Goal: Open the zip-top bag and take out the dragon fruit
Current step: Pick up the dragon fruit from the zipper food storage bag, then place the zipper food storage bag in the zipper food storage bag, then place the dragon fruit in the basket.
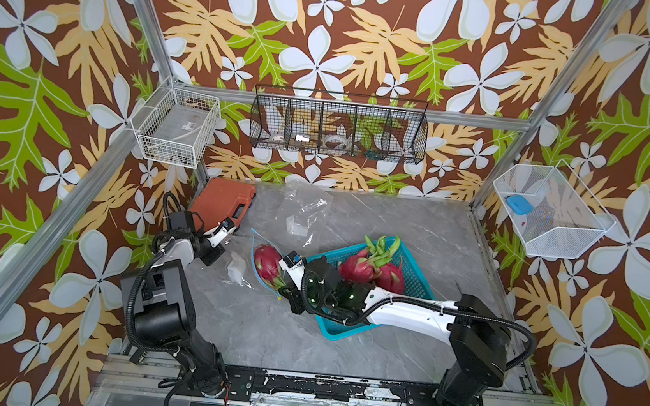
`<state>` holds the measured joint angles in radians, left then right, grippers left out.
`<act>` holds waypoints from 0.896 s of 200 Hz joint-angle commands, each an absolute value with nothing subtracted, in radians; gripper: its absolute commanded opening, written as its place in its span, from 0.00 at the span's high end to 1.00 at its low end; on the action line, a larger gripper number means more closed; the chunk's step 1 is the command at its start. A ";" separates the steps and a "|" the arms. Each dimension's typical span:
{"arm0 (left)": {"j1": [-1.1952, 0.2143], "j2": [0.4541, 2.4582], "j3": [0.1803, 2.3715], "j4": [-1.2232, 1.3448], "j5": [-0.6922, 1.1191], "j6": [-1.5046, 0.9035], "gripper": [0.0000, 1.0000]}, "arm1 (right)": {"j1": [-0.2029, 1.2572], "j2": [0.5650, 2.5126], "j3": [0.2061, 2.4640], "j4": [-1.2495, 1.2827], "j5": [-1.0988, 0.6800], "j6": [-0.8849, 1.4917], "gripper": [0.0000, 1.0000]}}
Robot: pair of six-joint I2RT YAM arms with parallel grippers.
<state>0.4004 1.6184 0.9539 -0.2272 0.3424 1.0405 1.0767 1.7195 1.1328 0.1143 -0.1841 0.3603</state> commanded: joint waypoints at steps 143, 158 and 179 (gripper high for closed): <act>0.248 1.519 0.968 -0.002 0.332 0.631 1.00 | 0.902 1.240 0.924 -0.091 -0.109 0.226 1.00; 0.213 1.540 1.008 0.048 0.312 0.562 1.00 | 0.900 1.259 0.913 -0.126 -0.051 0.224 1.00; 0.152 1.597 1.098 0.092 0.264 0.485 1.00 | 0.899 1.289 0.906 -0.155 -0.011 0.232 1.00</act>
<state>0.1970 1.5555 1.0264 -0.0269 0.3111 0.6273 0.9024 1.2690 0.9112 -0.1131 -0.1001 0.2256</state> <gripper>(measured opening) 0.058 0.071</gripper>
